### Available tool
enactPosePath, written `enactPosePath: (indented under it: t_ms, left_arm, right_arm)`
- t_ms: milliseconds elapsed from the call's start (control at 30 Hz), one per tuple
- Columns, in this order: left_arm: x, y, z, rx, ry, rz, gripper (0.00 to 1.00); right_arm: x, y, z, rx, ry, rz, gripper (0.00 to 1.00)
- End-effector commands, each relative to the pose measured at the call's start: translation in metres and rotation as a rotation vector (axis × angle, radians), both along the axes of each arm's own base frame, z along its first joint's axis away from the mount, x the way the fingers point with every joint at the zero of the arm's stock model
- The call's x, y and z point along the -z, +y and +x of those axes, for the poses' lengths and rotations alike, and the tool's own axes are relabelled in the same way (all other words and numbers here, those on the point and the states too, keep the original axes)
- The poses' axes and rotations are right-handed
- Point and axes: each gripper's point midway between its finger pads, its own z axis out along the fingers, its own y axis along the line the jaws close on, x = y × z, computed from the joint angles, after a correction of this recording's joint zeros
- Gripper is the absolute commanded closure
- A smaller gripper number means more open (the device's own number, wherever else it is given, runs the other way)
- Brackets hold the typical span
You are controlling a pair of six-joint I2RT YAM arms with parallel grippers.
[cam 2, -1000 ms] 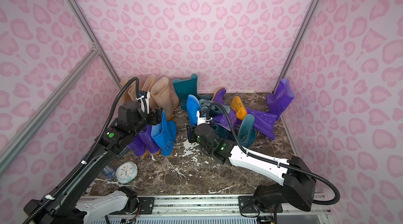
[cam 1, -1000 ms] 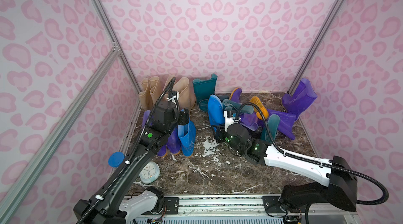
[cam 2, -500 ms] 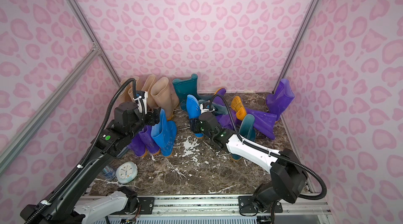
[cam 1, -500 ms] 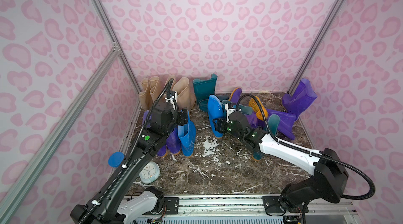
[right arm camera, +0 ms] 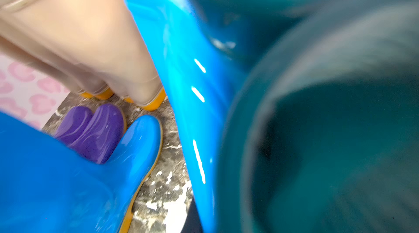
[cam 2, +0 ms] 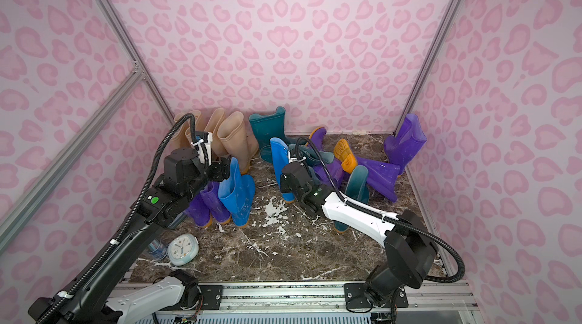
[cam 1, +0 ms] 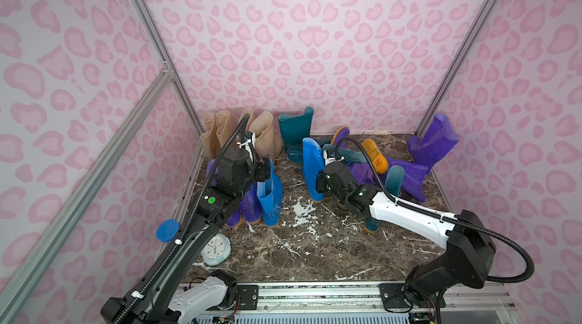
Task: Match and arrange rain boots in pairs
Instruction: Pair a pair of rain boots at the center of the board.
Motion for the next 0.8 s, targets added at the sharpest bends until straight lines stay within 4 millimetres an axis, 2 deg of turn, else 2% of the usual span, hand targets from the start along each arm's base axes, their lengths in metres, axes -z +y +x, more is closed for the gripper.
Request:
enactPosePath:
  t_ms: [0, 67, 233, 567, 667, 767]
  left_arm:
    - [-0.006, 0.0, 0.003, -0.003, -0.026, -0.005, 0.24]
    - [-0.005, -0.001, 0.003, 0.0, -0.023, -0.009, 0.24]
    - [-0.004, -0.001, 0.003, -0.003, -0.021, -0.006, 0.24]
    - [-0.005, 0.0, 0.003, -0.005, -0.024, -0.001, 0.24]
    - [-0.006, 0.0, 0.003, -0.007, -0.027, -0.003, 0.24]
    - [-0.006, 0.001, 0.003, -0.009, -0.029, 0.0, 0.24]
  right_arm:
    - [-0.029, 0.023, -0.01, -0.087, -0.061, 0.024, 1.0]
    - [-0.036, 0.035, -0.02, -0.132, -0.065, 0.041, 1.0]
    - [-0.039, 0.066, -0.043, -0.255, -0.012, 0.136, 1.0]
    - [-0.031, 0.101, -0.063, -0.346, 0.065, 0.249, 1.0]
    - [-0.042, 0.109, -0.072, -0.394, 0.069, 0.306, 1.0]
    - [-0.062, 0.104, -0.079, -0.408, 0.033, 0.346, 1.0]
